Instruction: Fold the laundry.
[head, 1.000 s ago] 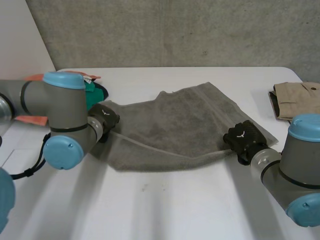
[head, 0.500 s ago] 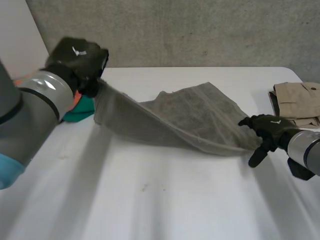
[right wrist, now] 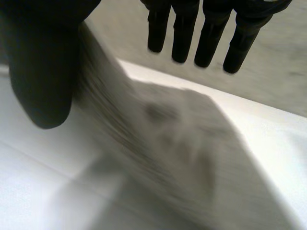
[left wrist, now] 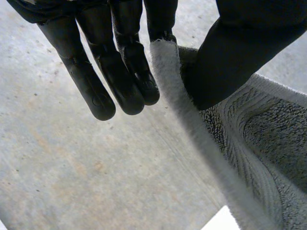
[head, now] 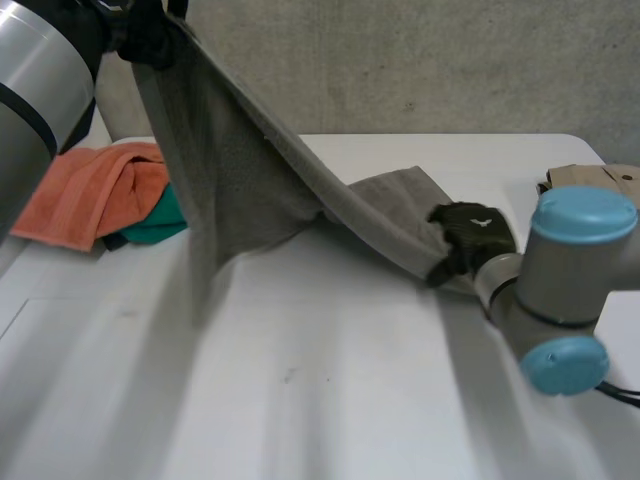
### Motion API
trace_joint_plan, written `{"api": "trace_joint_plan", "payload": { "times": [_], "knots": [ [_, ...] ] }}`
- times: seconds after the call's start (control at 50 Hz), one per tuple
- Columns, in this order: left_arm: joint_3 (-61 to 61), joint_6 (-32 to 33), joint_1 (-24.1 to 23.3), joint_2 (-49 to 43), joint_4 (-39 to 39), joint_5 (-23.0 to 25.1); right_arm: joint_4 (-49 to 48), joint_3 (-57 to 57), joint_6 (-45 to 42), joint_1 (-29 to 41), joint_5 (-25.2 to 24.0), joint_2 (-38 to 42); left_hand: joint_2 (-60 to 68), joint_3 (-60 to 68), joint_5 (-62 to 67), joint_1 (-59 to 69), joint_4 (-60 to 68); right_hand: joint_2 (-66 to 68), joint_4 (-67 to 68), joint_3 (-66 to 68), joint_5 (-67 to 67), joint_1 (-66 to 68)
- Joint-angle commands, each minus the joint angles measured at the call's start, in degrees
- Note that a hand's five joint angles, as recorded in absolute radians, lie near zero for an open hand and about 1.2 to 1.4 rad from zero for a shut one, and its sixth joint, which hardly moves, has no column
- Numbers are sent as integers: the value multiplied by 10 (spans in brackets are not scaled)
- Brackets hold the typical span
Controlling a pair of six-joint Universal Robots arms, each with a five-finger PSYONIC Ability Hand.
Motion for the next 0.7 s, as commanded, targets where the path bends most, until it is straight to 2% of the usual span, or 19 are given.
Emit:
{"api": "trace_joint_plan", "payload": {
  "times": [0.02, 0.04, 0.1, 0.26, 0.34, 0.38, 0.5, 0.6, 0.7],
  "knots": [
    [9, 1, 13, 6, 0, -1, 54, -47, -165, -122, -10, 57, 114, 117, 137, 139, 114, 230, 233, 232, 229, 231],
    [9, 1, 14, 6, 0, -1, 55, -49, -174, -129, -12, 59, 114, 117, 137, 139, 114, 281, 284, 283, 279, 281],
    [5, 1, 21, 6, 0, -1, 55, -49, -185, -146, -14, 54, 114, 117, 137, 139, 114, 553, 556, 555, 551, 553],
    [-16, 2, 50, 12, -3, 3, 66, -33, -196, -175, -38, -40, 114, 117, 137, 139, 114, 562, 565, 564, 560, 562],
    [-38, 5, 60, 19, -7, 4, 121, -35, -252, -177, -72, -113, 114, 117, 137, 139, 114, 562, 565, 564, 560, 562],
    [-53, 9, 70, 28, -16, 4, 165, -46, -296, -181, -90, -176, 114, 117, 137, 139, 114, 562, 565, 564, 560, 562],
    [-80, 29, 101, 56, -55, 5, 280, -138, -410, -217, -102, -328, 114, 117, 137, 139, 114, 562, 565, 564, 560, 562],
    [-102, 57, 132, 60, -86, 8, 384, -206, -457, -225, -107, -325, 114, 117, 137, 139, 114, 562, 565, 564, 560, 562],
    [-140, 78, 134, 30, -92, 34, 442, -216, -481, -216, -104, -248, 114, 117, 137, 139, 114, 562, 565, 564, 560, 562]
  ]
}}
